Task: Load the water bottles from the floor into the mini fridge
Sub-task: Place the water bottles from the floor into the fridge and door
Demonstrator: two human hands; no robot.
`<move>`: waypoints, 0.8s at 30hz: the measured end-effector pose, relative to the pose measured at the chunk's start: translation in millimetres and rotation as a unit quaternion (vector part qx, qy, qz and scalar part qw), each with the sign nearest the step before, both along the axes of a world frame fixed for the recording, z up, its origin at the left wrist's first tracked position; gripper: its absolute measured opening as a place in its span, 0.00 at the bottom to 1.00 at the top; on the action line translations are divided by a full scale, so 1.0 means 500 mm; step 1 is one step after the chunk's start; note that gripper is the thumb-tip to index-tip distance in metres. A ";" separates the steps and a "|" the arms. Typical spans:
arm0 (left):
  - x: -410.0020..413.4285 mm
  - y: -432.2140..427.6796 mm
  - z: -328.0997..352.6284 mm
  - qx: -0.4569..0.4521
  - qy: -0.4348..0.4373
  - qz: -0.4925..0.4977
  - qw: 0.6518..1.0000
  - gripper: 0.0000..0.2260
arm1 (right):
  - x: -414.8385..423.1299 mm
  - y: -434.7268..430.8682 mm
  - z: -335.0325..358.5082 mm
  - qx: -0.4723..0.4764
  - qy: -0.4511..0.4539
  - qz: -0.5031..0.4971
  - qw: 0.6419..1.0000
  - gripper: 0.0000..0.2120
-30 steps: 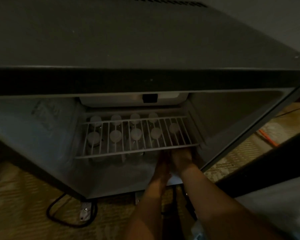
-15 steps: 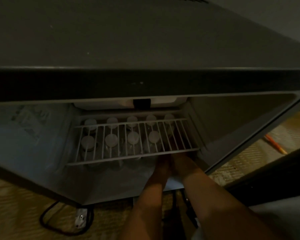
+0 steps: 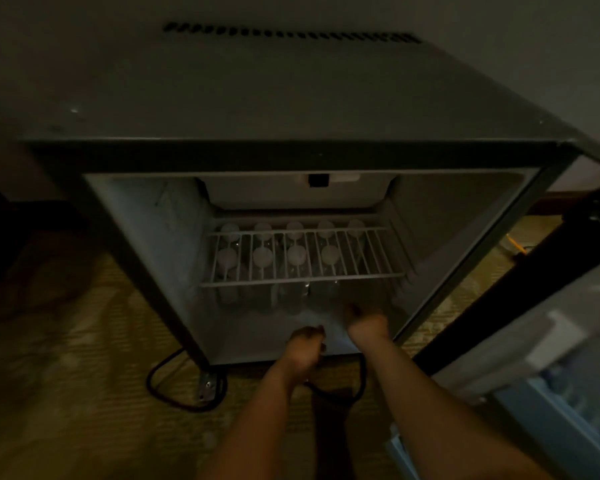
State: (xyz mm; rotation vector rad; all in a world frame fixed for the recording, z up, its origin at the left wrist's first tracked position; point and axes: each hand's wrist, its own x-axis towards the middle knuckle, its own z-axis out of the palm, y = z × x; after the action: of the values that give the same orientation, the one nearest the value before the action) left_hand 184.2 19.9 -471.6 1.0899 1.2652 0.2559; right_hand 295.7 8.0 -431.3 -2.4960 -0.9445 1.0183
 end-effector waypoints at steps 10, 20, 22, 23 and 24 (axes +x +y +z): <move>-0.144 -0.043 0.213 0.078 0.095 -0.052 0.991 0.15 | -0.093 -0.067 0.161 0.049 0.039 0.122 0.991 0.11; -0.310 -0.122 0.491 0.183 0.217 -0.086 0.955 0.19 | -0.244 -0.133 0.424 0.079 -0.035 0.337 0.937 0.12; -0.365 -0.138 0.541 0.184 0.236 -0.077 0.951 0.19 | -0.285 -0.149 0.469 0.086 -0.042 0.369 0.925 0.13; -0.393 -0.148 0.562 0.180 0.247 -0.073 0.949 0.20 | -0.306 -0.155 0.489 0.091 -0.046 0.384 0.918 0.13; -0.427 -0.159 0.579 0.181 0.256 -0.069 0.947 0.21 | -0.331 -0.162 0.510 0.097 -0.050 0.397 0.911 0.13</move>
State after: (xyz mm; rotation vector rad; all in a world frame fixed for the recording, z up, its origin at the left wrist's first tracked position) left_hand -29.1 -59.8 -182.1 1.6273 1.6302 0.1000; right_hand 130.1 -73.2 -176.5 -2.0086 -2.0701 0.9174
